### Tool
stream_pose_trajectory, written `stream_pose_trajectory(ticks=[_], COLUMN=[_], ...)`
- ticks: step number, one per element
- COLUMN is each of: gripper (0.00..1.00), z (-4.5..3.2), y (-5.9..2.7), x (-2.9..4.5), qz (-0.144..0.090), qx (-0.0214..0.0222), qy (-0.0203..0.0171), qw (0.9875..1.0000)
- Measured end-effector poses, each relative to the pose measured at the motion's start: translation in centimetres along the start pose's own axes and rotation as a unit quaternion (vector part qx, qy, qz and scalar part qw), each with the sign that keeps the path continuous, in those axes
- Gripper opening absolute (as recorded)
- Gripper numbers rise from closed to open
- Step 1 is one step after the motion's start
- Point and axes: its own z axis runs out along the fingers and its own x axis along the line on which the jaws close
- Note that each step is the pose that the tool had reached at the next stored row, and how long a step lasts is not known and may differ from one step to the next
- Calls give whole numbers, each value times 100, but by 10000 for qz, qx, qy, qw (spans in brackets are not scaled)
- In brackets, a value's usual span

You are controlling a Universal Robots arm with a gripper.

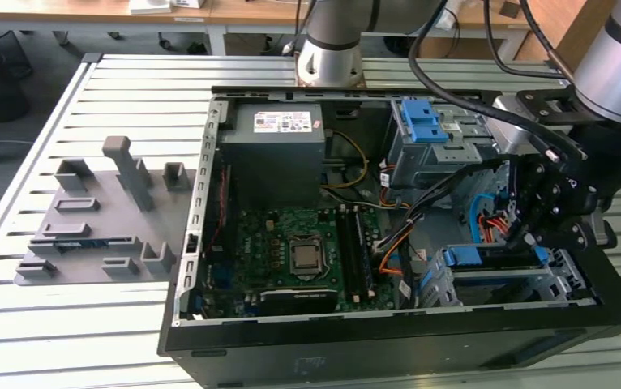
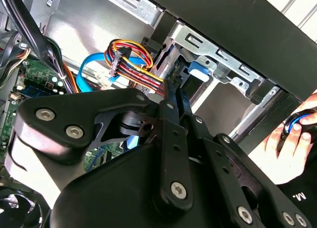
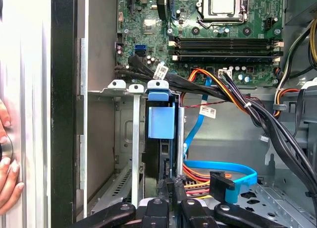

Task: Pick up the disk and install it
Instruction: 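Insert the first disk wire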

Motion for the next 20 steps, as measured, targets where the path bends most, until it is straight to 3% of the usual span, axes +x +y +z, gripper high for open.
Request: stream_pose_trajectory(ticks=[20], gripper=[16], z=[19], y=[0], x=[33], qz=[0], qx=[0], qy=[2], qw=[10000])
